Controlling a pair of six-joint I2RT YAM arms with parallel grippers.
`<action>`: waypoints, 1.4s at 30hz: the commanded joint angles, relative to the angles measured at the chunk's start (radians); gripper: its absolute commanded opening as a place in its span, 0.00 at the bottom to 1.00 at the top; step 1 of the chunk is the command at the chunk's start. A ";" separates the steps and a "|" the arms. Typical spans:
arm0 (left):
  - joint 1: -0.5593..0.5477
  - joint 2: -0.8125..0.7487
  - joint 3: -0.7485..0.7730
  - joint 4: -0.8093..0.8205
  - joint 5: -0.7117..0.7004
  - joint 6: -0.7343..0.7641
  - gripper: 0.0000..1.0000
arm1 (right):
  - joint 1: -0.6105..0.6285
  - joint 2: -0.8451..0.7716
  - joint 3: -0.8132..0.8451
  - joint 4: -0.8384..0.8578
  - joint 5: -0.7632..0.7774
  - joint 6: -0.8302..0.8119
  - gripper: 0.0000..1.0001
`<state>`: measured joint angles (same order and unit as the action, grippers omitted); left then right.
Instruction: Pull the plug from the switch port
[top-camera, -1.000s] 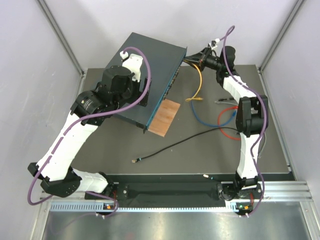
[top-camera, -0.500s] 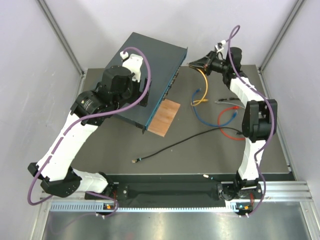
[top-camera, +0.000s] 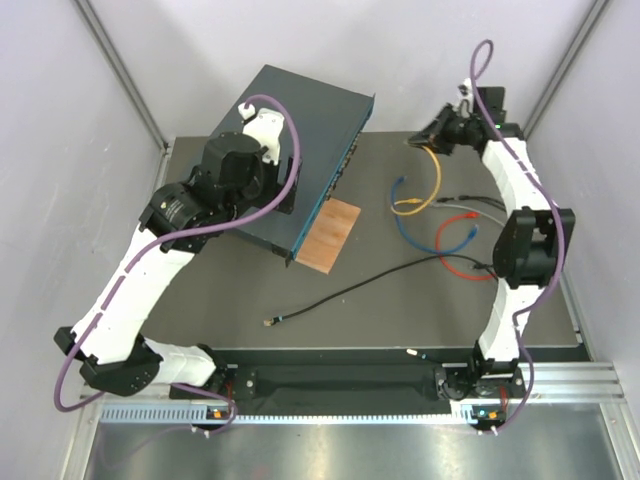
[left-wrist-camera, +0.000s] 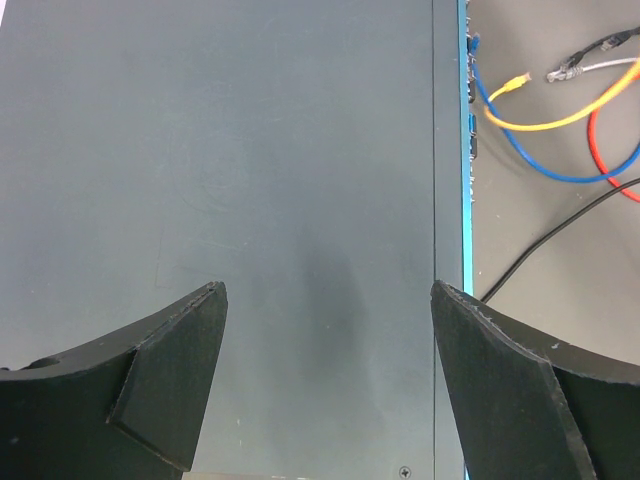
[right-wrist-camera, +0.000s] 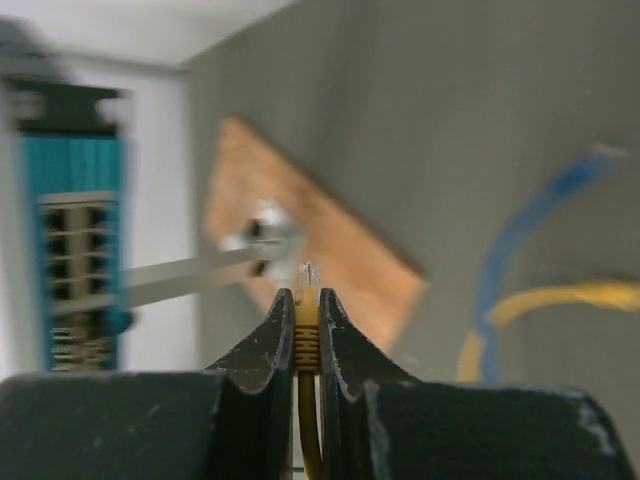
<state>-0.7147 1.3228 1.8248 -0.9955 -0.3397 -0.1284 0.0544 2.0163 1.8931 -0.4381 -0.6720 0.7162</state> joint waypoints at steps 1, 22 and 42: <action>0.004 -0.037 0.001 0.035 -0.018 0.001 0.88 | -0.109 -0.091 -0.009 -0.355 0.241 -0.277 0.01; 0.004 -0.016 0.036 0.055 0.031 -0.050 0.88 | -0.200 -0.143 -0.261 -0.429 0.566 -0.445 0.57; 0.004 -0.092 -0.064 0.169 0.113 -0.260 0.88 | 0.031 -0.367 -0.114 -0.599 0.858 -0.439 1.00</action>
<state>-0.7147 1.2926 1.7790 -0.9028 -0.2497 -0.3447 0.0631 1.7210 1.7687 -1.0115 0.1921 0.2718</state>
